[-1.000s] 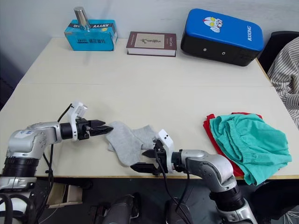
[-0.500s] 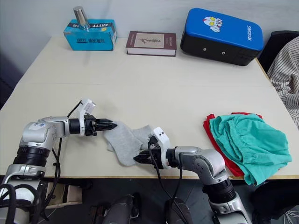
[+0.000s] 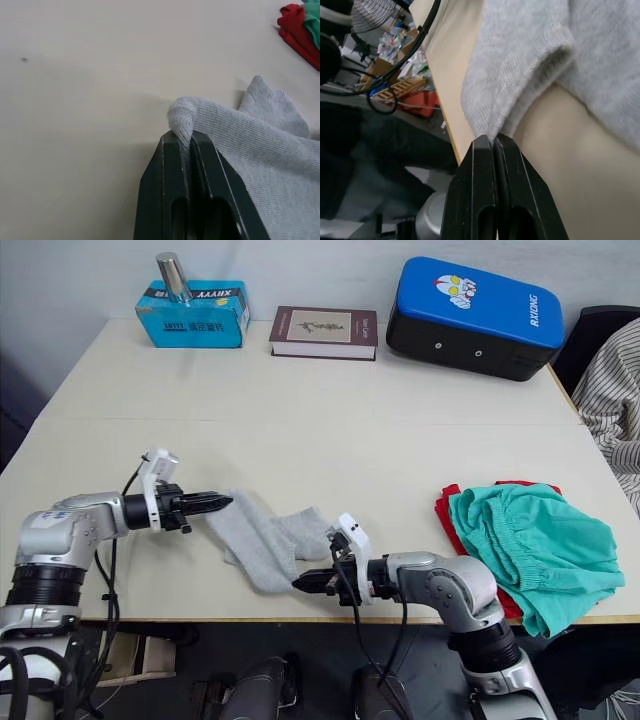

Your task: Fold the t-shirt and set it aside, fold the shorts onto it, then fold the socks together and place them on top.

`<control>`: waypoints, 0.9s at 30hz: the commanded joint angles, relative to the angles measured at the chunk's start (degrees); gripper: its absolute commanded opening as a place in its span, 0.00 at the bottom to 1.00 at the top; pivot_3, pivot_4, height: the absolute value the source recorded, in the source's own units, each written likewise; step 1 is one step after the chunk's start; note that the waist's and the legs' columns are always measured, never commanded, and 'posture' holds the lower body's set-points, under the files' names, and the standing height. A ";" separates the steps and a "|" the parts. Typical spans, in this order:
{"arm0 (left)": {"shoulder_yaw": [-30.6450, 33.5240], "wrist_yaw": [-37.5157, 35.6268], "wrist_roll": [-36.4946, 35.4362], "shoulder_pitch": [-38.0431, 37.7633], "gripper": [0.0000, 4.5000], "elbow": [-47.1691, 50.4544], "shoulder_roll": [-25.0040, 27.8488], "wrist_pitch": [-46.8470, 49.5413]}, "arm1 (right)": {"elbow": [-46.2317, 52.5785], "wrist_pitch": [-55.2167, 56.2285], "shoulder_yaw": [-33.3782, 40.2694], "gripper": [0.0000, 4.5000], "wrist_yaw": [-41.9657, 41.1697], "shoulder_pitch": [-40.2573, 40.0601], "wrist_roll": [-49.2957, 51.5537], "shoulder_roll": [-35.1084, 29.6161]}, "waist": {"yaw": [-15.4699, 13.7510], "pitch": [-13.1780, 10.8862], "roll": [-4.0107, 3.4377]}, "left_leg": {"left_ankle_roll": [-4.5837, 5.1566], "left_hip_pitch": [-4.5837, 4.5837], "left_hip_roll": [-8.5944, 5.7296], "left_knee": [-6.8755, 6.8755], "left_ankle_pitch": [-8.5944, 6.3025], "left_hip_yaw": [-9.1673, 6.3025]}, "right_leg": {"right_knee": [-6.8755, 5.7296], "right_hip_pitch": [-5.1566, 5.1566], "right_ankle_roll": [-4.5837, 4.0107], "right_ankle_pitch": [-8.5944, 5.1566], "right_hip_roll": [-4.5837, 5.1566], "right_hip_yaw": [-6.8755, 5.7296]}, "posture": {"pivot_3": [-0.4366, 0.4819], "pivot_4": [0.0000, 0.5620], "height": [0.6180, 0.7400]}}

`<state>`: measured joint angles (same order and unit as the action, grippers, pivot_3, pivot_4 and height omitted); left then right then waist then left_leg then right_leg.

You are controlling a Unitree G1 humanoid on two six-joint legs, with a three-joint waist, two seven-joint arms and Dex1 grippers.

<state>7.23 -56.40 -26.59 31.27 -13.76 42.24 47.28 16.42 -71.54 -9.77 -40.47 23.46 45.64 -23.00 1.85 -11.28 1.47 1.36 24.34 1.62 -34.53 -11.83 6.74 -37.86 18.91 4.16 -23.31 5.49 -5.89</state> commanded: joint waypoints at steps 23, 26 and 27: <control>16.51 34.24 -14.77 -30.33 0.01 47.34 -25.82 8.97 | -19.10 10.64 0.35 0.00 -13.25 20.82 -8.69 -12.02 | -0.33 -0.14 0.06 | 0.10 0.04 0.02 -0.14 0.03 0.06 | 0.08 -0.07 0.06 0.03 -0.04 0.00 | 0.48 0.27 1.00; 15.13 34.30 -13.89 -33.13 0.01 48.93 -26.89 5.01 | -19.08 15.03 -0.73 0.00 -15.37 20.23 -10.76 -11.63 | -0.32 -0.14 0.06 | 0.17 0.04 0.01 -0.22 -0.01 0.07 | 0.16 -0.16 0.06 0.03 -0.02 0.01 | 0.48 0.27 1.00; 14.75 33.82 -13.48 -34.03 0.01 49.31 -27.37 2.70 | -18.55 16.72 -0.88 0.00 -16.44 19.79 -11.12 -11.57 | -0.32 -0.14 0.06 | 0.19 0.04 0.01 -0.25 -0.03 0.07 | 0.20 -0.19 0.06 0.03 -0.02 0.01 | 0.48 0.27 1.00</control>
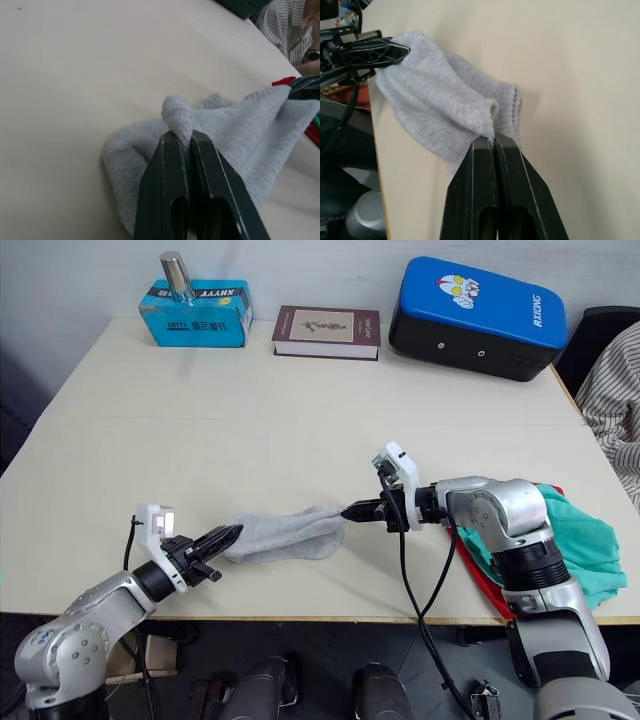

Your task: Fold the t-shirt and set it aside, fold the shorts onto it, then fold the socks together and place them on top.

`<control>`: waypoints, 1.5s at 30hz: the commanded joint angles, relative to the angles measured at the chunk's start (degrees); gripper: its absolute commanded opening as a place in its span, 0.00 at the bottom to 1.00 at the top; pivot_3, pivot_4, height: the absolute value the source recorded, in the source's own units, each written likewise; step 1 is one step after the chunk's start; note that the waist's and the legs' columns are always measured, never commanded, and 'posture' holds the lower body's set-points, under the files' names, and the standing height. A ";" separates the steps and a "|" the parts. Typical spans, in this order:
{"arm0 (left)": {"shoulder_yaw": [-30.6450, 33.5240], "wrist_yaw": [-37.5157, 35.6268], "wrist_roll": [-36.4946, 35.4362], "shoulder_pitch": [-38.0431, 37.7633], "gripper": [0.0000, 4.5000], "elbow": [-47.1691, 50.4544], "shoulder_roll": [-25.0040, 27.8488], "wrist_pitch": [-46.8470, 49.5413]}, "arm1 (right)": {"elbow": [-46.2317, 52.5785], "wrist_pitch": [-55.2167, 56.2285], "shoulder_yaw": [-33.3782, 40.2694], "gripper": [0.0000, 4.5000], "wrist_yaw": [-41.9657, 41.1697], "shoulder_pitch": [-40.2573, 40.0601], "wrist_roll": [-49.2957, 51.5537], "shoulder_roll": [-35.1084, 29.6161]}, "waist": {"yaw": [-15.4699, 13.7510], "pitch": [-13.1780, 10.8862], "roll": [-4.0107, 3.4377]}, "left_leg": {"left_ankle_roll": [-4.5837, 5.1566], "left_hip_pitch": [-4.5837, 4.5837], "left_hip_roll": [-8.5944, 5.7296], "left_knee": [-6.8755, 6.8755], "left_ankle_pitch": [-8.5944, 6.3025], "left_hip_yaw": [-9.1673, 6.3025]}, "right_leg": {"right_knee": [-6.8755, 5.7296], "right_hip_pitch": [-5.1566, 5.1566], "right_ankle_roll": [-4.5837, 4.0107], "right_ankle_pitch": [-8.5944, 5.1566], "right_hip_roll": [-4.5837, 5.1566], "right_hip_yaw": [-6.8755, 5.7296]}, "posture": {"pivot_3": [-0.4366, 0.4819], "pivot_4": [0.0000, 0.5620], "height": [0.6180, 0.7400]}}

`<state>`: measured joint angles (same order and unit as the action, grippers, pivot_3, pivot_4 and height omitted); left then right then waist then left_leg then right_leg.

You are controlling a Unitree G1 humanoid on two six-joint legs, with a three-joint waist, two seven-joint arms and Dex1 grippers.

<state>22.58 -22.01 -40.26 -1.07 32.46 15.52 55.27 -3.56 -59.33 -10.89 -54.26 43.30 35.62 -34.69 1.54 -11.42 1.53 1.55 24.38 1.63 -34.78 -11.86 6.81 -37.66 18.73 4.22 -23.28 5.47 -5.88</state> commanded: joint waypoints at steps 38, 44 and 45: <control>-9.43 -5.11 5.25 -8.69 0.01 -5.78 0.96 -29.16 | -5.32 43.30 -1.26 0.00 -2.23 -11.61 -22.59 8.06 | 0.02 -0.03 -0.05 | 0.03 0.01 0.02 0.05 -0.05 0.02 | 0.21 -0.05 0.00 0.00 0.00 -0.03 | 0.48 0.27 1.00; -8.49 -4.91 3.09 -9.85 0.12 -5.12 0.86 -28.52 | -3.48 42.84 1.32 0.14 -2.68 -12.65 -19.97 8.62 | 0.03 -0.04 -0.06 | 0.02 0.01 0.02 0.05 -0.04 0.02 | 0.22 -0.06 0.00 0.00 0.00 -0.03 | 0.48 0.27 1.00; -8.18 -4.54 2.93 -9.85 0.17 -4.89 0.91 -28.47 | -3.11 42.89 1.61 0.20 -2.77 -12.84 -19.79 8.48 | 0.03 -0.04 -0.06 | 0.03 0.01 0.02 0.06 -0.04 0.02 | 0.22 -0.06 0.00 0.00 0.00 -0.03 | 0.48 0.27 1.00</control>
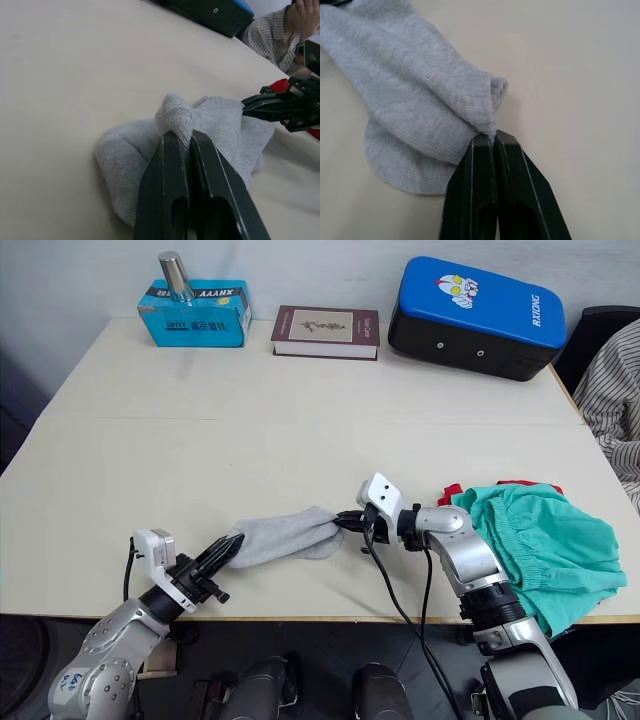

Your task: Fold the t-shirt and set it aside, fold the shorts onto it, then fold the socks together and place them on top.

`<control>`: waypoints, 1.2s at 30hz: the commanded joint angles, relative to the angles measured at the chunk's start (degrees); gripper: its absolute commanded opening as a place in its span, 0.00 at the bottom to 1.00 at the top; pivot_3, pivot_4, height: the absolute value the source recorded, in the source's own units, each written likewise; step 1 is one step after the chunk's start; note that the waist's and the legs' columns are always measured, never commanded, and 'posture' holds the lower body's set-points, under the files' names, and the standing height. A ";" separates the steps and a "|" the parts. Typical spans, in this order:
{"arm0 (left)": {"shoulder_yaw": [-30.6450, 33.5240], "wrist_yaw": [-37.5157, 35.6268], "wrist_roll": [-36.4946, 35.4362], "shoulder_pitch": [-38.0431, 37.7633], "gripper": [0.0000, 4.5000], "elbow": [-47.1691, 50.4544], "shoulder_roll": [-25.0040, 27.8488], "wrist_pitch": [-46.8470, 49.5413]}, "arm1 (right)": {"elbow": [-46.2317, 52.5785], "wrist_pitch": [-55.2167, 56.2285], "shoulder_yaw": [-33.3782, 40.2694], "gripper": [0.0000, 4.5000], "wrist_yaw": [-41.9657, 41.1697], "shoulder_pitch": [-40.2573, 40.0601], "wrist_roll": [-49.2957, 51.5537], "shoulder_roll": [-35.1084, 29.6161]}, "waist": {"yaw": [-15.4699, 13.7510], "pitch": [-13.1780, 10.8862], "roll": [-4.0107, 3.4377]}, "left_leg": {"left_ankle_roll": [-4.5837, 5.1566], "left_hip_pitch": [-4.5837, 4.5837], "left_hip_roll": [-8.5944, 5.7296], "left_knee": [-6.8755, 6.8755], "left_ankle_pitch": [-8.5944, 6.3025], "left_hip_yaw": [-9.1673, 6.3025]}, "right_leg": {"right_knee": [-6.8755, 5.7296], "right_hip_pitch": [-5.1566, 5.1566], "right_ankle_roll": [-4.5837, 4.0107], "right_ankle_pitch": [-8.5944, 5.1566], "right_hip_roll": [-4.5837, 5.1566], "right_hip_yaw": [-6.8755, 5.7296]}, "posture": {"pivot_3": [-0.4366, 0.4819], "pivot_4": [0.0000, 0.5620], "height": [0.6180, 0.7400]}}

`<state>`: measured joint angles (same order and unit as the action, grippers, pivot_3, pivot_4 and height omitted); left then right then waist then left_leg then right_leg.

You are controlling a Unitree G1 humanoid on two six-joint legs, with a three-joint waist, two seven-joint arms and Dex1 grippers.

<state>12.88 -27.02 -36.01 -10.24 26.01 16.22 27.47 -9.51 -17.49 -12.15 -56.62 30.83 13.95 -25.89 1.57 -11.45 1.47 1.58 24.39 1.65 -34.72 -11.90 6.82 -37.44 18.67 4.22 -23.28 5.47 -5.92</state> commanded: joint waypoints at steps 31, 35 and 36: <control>-7.53 -3.61 16.16 9.58 0.01 -13.89 10.55 -7.26 | 6.13 18.47 -3.52 0.00 23.94 -13.84 -14.08 11.36 | 0.01 -0.11 -0.18 | -0.27 -0.14 -0.03 0.52 0.24 0.04 | -0.14 0.21 -0.04 -0.02 0.02 -0.01 | 0.48 0.27 1.00; -7.68 -4.90 16.29 9.96 0.01 -15.58 10.42 -9.13 | 6.19 17.22 2.32 0.00 26.94 -15.88 -11.23 11.20 | 0.00 -0.11 -0.19 | -0.35 -0.24 -0.01 0.54 0.16 0.04 | -0.08 0.10 -0.07 -0.03 0.02 0.01 | 0.48 0.27 1.00; -7.11 -5.56 15.35 10.07 0.01 -15.55 10.17 -9.78 | 6.64 17.38 2.97 0.00 26.32 -16.30 -10.49 10.84 | 0.00 -0.10 -0.20 | -0.34 -0.24 0.00 0.54 0.17 0.04 | -0.08 0.10 -0.08 -0.04 0.01 0.01 | 0.48 0.27 1.00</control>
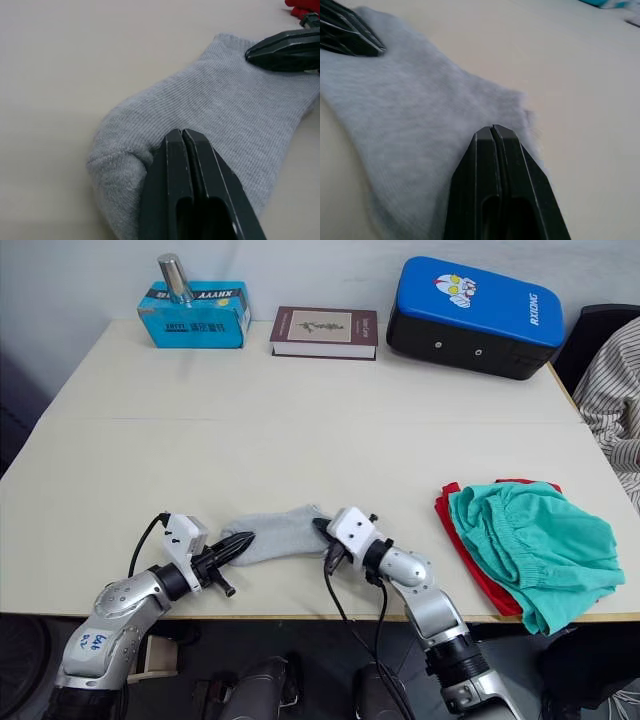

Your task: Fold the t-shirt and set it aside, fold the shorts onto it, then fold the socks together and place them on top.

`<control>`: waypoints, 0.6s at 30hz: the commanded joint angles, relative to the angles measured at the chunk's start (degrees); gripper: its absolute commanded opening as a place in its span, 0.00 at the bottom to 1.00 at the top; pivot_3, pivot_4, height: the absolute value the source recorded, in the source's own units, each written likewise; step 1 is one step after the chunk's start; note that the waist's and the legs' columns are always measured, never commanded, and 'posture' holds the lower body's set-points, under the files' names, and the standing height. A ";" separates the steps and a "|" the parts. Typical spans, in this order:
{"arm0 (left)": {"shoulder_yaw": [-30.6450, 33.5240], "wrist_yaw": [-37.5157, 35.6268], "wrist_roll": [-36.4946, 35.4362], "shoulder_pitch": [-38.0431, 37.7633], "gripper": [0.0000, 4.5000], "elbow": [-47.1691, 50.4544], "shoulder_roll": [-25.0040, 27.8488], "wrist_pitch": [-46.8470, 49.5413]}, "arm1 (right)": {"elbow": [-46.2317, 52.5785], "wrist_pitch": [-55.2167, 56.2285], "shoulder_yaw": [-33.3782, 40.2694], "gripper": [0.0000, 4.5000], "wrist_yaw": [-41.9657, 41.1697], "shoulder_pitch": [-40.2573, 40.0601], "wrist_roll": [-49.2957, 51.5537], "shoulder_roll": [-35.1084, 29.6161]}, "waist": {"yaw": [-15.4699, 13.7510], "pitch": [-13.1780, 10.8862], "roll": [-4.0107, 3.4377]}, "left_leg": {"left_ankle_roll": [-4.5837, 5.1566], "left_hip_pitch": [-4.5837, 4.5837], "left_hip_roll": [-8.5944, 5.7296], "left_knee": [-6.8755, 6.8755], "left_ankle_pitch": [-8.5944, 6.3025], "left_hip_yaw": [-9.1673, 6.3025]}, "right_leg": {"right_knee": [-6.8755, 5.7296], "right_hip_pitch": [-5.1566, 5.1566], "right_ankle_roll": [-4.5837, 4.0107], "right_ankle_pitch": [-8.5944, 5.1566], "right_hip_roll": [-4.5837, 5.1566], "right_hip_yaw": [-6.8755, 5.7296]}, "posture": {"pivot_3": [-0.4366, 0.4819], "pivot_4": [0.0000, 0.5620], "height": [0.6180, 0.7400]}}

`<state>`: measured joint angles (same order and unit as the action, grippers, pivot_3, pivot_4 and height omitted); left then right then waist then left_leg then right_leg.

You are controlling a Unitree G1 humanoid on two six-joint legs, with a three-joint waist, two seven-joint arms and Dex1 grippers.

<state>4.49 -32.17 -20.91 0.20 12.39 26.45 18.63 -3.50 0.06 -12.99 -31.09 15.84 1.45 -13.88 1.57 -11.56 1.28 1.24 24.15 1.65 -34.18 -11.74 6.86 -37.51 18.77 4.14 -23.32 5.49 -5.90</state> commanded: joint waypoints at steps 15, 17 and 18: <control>3.61 -3.06 -4.67 4.49 0.01 -0.47 -0.01 1.21 | -0.29 -2.71 -5.88 0.00 -11.52 7.94 4.99 2.38 | 0.11 0.00 0.00 | 0.01 0.04 -0.01 0.11 0.29 -0.02 | -0.27 0.19 0.01 0.01 0.00 -0.04 | 0.48 0.27 1.00; 2.49 -2.86 -2.11 4.35 0.01 -1.78 0.90 0.85 | -4.76 -1.91 -6.60 0.00 -11.85 9.15 3.52 2.17 | 0.10 0.00 0.00 | 0.02 0.04 -0.03 0.09 0.30 -0.02 | -0.27 0.18 0.01 0.03 0.00 -0.04 | 0.48 0.27 1.00; 2.02 -2.80 -1.17 4.37 0.01 -2.41 1.05 0.45 | -6.62 -1.63 -6.60 0.00 -11.92 9.49 3.11 2.15 | 0.02 0.00 0.01 | 0.03 0.04 -0.04 0.09 0.30 -0.01 | -0.27 0.18 0.01 0.03 0.01 -0.03 | 0.48 0.27 1.00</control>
<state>7.00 -35.10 -23.62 4.42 9.99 26.97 19.88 -9.01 -2.48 -19.53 -42.64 24.74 5.15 -11.47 1.59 -11.56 1.28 1.26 24.19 1.61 -34.10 -11.43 6.84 -37.79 18.95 4.15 -23.29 5.50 -5.94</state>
